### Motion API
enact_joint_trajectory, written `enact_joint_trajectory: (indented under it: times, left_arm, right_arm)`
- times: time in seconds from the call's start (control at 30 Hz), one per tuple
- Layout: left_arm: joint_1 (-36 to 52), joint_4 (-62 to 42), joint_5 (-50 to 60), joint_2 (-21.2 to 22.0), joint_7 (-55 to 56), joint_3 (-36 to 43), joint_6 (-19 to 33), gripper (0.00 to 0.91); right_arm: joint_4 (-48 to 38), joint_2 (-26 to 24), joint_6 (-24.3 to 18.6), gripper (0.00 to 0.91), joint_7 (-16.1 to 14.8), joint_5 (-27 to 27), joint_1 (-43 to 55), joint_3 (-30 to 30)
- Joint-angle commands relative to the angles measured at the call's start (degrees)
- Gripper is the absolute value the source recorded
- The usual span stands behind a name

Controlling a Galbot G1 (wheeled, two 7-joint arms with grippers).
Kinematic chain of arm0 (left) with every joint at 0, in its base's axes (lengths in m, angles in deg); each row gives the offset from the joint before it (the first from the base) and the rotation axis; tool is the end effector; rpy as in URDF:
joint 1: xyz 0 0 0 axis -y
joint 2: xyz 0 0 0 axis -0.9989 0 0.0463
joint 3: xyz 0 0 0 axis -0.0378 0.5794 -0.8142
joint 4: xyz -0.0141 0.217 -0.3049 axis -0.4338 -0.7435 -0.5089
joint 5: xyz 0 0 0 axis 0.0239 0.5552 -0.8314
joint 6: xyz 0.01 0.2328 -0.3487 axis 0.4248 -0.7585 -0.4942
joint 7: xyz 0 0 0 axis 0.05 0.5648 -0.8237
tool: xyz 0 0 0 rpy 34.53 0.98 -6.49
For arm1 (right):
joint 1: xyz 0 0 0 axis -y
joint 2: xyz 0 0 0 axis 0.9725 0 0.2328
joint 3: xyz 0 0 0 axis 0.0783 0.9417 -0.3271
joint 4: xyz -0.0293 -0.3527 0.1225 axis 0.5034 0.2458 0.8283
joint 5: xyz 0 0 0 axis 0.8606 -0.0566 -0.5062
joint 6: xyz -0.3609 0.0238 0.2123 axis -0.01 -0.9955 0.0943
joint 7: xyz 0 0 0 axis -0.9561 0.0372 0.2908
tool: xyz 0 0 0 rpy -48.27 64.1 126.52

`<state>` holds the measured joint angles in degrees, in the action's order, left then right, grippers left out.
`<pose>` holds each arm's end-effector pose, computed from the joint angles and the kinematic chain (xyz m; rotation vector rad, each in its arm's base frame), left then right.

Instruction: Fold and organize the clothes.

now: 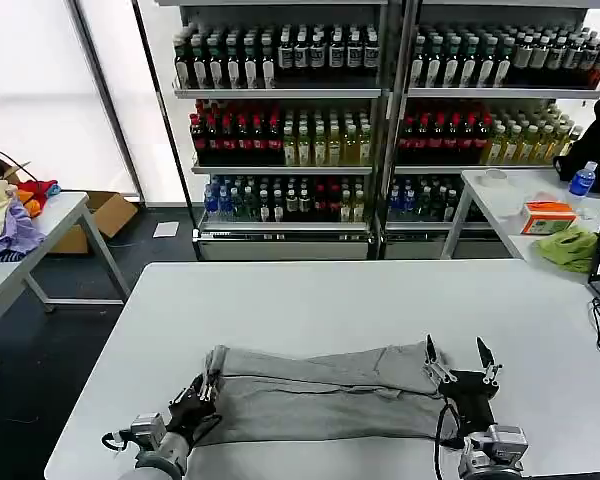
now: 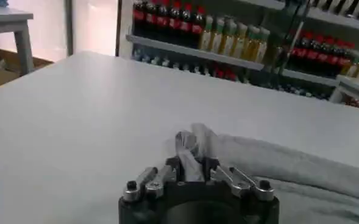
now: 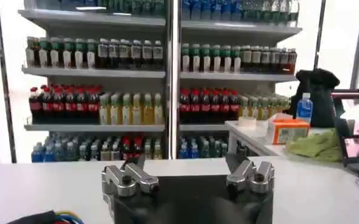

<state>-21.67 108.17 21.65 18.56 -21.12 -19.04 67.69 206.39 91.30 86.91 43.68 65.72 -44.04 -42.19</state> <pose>0.2631 0.0295 -0.3577 -0.0767 -2.6524 0.2684 0.2289 -0.0343 -0.2733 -0.1773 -3.0384 0.0645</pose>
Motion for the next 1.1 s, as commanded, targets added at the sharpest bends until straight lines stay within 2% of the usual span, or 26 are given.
enact_joint_trajectory:
  times: [0.03, 0.23, 0.33, 0.5, 0.57, 0.7, 0.77, 0.9, 1.1]
  left_arm:
    - [-0.6, -0.6, 1.5, 0.5, -2.7, -0.3, 3.4, 0.000]
    - [-0.1, -1.3, 1.7, -0.4, -3.3, -3.6, 5.7, 0.000]
    - [0.4, -0.8, 0.3, -3.0, -3.8, -8.4, 6.0, 0.000]
    - [2.6, -2.4, -2.8, -10.8, -5.5, -20.8, 6.1, 0.000]
    - [4.1, -4.6, -3.5, -15.8, -6.2, -26.4, 6.2, 0.000]
    - [6.4, -7.4, -3.4, -22.0, -6.9, -32.3, 6.4, 0.000]
    - [6.2, -6.1, -2.3, -23.2, -7.6, -32.7, 6.2, 0.000]
    - [4.6, -1.6, 3.5, -21.6, -8.6, -29.3, 6.1, 0.000]
    - [1.0, 6.5, 7.7, -16.2, -8.2, -17.5, 5.5, 0.000]
  right_arm:
    - [0.0, -0.3, 0.1, 0.907, 0.2, -0.5, 0.5, -0.9]
    - [-0.4, -0.5, 0.3, 0.907, 0.4, -1.0, 1.5, -1.0]
    - [-1.0, -0.7, 0.3, 0.907, 0.5, -1.2, 2.2, -1.0]
    - [-1.6, -0.8, 0.6, 0.907, 0.6, -1.8, 3.9, -0.8]
    - [-1.9, -0.8, 0.6, 0.907, 0.6, -1.8, 4.4, -0.6]
    - [-2.2, -0.8, 0.7, 0.907, 0.7, -2.0, 5.1, -0.3]
    - [-2.4, -0.7, 0.8, 0.907, 0.7, -2.0, 5.4, -0.3]
    - [-2.4, -0.4, 0.8, 0.907, 0.8, -2.0, 5.6, -0.4]
    - [-0.9, -0.2, 0.9, 0.907, 0.7, -1.8, 3.5, -1.9]
